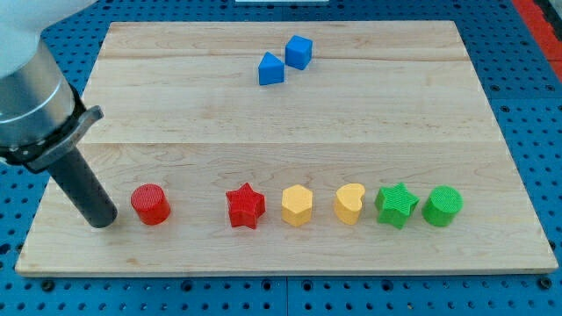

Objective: Move the red circle to the left of the red star

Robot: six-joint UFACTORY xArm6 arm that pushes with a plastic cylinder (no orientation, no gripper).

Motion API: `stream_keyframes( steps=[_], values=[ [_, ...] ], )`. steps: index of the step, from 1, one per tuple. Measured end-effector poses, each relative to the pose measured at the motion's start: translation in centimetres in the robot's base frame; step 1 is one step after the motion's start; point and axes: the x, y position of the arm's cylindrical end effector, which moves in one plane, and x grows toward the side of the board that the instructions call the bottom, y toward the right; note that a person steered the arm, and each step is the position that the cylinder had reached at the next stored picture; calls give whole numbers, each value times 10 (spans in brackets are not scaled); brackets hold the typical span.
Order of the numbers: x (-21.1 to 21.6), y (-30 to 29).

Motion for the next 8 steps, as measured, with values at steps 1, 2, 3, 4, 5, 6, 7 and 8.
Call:
stream_keyframes(
  steps=[1, 2, 3, 4, 5, 6, 7, 8],
  values=[
    [0, 14],
    [0, 27],
    [0, 38],
    [2, 39],
    [2, 39],
    [1, 34],
    [0, 26],
    [-8, 24]
  ],
)
